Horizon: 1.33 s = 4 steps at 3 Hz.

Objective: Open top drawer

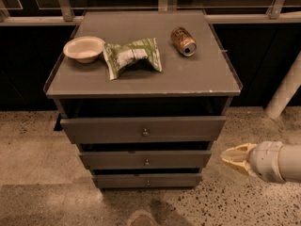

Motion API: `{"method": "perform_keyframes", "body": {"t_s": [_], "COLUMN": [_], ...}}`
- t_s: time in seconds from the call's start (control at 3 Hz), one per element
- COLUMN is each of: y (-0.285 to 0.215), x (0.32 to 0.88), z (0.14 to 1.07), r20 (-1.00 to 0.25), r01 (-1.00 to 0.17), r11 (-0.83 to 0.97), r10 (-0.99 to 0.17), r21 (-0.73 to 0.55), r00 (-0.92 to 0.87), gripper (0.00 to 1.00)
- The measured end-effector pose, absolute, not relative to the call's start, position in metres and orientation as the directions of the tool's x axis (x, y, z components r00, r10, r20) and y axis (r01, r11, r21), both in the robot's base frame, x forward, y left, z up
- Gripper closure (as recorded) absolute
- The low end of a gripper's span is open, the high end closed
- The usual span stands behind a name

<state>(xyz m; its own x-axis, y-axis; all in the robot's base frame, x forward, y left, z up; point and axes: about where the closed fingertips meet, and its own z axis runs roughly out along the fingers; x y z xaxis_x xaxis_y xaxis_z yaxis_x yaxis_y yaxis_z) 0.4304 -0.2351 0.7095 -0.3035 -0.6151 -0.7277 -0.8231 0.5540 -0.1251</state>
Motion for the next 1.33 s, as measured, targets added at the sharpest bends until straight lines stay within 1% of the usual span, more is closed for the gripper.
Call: {"method": "perform_keyframes", "body": {"t_s": [0.33,0.67,1.0,1.33], "y": [-0.257,-0.274,-0.266,-0.247], "x": [0.473,0.516,0.527,0.556], "z": [0.682,0.668,0.674,0.695], "r20": [-0.827,-0.879,-0.880,-0.874], "r01": [-0.755,-0.721,-0.726,-0.754], "r11": [0.636,0.672,0.666,0.623], "r10": [-0.504,-0.433,-0.435,-0.465], "r21": [-0.161,-0.168,-0.172,-0.209], "r00": [-0.248,-0.199,-0.191,-0.141], "gripper": [1.00,1.00,1.00,1.00]}}
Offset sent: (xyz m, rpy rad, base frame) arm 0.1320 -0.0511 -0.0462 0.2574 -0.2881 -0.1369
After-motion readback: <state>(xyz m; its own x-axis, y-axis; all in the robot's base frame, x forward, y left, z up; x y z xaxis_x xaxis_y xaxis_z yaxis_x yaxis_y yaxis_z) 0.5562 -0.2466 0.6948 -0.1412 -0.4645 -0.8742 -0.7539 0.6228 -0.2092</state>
